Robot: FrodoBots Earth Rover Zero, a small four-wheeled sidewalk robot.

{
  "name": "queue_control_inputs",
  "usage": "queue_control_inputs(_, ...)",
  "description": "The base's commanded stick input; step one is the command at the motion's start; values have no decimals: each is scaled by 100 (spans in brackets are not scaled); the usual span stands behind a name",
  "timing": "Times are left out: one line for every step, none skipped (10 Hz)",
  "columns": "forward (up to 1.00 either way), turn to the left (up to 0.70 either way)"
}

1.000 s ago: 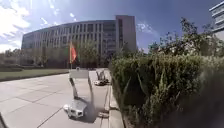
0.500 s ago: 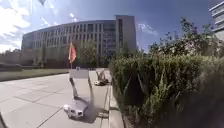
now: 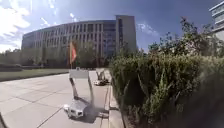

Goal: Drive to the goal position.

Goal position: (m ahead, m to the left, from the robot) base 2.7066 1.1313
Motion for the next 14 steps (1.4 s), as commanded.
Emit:
queue_control_inputs(7,1)
queue_control_inputs(6,1)
queue_control_inputs(7,1)
queue_control_inputs(6,1)
queue_control_inputs(6,1)
queue_control_inputs(6,1)
queue_control_inputs(6,1)
queue_control_inputs(6,1)
queue_control_inputs(6,1)
queue_control_inputs(6,1)
queue_control_inputs(6,1)
queue_control_inputs(6,1)
queue_control_inputs(6,1)
queue_control_inputs(1,4)
